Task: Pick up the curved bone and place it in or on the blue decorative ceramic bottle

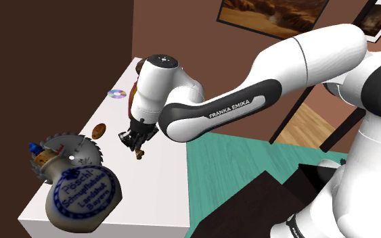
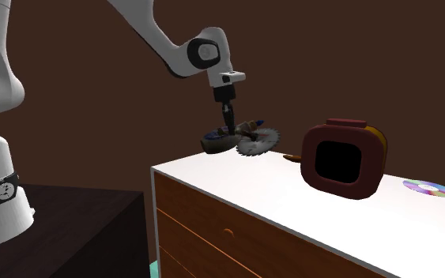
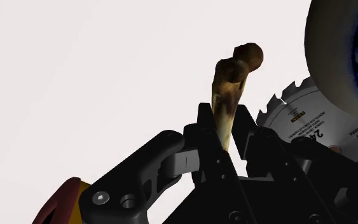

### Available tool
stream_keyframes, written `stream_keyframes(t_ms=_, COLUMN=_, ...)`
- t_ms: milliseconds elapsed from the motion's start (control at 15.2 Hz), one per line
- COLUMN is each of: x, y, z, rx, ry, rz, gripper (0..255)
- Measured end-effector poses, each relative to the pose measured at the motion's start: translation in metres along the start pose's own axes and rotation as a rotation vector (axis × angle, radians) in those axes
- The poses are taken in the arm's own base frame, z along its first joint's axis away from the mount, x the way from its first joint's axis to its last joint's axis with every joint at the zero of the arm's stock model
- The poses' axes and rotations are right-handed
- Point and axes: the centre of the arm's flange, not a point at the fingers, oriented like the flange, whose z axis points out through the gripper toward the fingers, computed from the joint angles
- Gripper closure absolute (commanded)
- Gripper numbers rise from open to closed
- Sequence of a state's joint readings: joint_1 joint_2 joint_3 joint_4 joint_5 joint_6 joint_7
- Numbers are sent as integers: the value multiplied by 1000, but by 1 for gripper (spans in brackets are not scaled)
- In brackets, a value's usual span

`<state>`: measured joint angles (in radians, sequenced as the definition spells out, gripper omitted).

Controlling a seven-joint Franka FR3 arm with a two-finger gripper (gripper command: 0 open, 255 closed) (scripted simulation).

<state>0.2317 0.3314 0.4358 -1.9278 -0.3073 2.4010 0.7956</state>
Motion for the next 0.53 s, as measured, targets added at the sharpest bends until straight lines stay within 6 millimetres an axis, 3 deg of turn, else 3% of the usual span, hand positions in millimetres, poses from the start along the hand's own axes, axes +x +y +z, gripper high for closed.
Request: stream_keyframes(t_ms=528, x=7, y=-3, z=-40, rx=0, ry=0, rz=0, gripper=255)
